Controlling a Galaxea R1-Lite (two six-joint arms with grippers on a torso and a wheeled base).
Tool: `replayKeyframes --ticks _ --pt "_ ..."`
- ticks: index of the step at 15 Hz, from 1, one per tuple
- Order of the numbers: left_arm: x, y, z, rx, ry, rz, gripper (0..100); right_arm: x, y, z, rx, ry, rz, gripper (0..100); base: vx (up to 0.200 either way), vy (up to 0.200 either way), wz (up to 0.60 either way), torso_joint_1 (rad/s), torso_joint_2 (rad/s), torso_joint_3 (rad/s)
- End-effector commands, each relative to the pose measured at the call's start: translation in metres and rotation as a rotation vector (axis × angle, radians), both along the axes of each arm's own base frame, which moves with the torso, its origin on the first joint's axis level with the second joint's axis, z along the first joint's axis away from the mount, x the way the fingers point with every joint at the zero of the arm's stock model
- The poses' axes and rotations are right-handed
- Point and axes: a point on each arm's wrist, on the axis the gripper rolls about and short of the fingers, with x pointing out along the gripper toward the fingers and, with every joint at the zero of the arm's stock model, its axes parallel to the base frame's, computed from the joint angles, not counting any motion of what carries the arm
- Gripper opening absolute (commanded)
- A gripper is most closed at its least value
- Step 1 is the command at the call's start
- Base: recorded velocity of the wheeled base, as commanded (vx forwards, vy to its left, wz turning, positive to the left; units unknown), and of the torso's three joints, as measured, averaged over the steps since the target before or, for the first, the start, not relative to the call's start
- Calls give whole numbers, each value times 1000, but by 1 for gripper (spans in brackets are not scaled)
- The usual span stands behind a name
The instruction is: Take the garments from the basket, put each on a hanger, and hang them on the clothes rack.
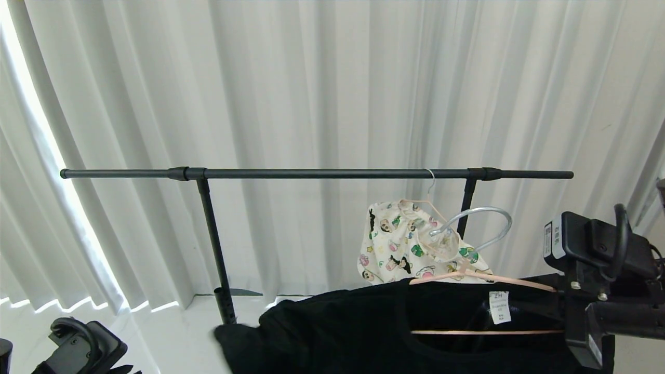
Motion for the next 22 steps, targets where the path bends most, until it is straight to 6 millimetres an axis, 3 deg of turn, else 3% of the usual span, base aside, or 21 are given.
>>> replayKeyframes --ticks 1,6,14,17,22 --pt "0 0 2 -7 -14 -1 100 1 1 -1 -3 4 1 0 0 0 0 0 0 0" --pt "-8 1 12 -76 -100 13 100 1 -1 0 69 101 -110 0 0 0 0 0 0 0" --pt "12 1 74 -167 -324 89 100 28 13 -34 -94 172 -501 0 0 0 0 0 0 0" --pt "22 0 97 -183 -389 89 100 23 13 -36 -116 168 -506 0 0 0 0 0 0 0" --pt "24 0 103 -186 -405 86 100 22 13 -39 -183 216 -505 0 0 0 0 0 0 0"
